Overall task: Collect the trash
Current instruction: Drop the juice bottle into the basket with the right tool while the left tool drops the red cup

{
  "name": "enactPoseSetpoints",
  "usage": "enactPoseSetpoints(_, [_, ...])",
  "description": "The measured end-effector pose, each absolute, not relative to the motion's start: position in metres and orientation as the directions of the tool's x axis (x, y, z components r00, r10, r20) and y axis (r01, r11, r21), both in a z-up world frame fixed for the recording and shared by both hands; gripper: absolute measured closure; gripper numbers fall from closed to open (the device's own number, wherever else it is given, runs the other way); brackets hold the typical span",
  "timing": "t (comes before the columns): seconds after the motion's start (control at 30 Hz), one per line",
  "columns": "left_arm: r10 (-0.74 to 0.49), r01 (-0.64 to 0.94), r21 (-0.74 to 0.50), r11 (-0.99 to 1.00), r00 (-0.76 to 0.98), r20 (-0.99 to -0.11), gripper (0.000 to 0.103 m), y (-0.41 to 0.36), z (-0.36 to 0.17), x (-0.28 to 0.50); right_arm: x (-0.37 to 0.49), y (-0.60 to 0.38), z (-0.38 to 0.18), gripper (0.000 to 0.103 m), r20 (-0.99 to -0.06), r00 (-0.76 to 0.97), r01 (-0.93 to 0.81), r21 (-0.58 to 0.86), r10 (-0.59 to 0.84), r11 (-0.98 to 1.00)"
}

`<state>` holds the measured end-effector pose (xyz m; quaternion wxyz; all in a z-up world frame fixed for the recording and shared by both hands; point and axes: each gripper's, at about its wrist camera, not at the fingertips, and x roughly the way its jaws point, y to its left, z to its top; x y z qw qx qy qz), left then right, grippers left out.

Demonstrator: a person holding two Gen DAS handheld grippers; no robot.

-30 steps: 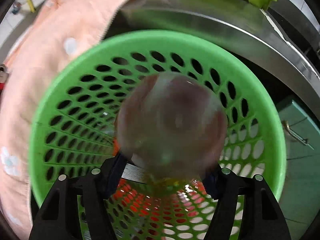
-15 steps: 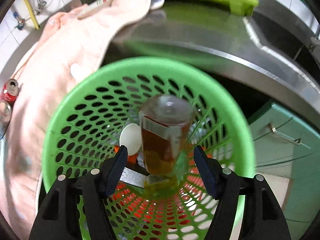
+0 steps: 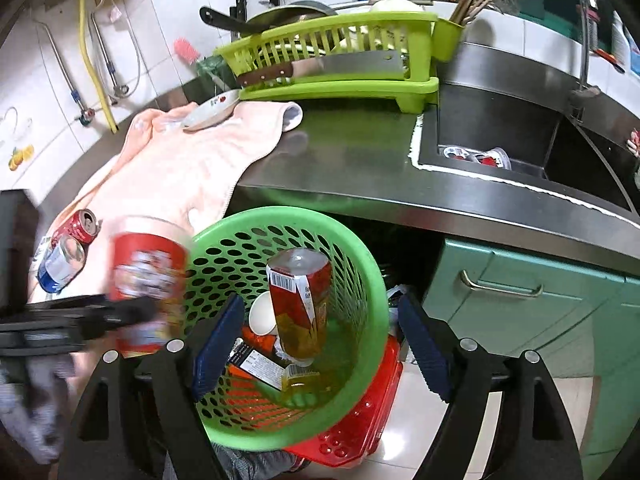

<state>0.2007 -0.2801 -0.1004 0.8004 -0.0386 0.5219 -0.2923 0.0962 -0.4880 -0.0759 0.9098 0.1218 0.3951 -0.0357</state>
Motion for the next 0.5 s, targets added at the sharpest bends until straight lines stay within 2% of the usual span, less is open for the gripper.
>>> enactPoseSetpoints(0.5, [-0.379,0.419,-0.261,0.87,0.227,-0.897,0.03,-0.322,-0.167,0.206,0.076,-0.505,-0.102,0.027,-0.721,0.688,0.184,0.274,0.075,0.944])
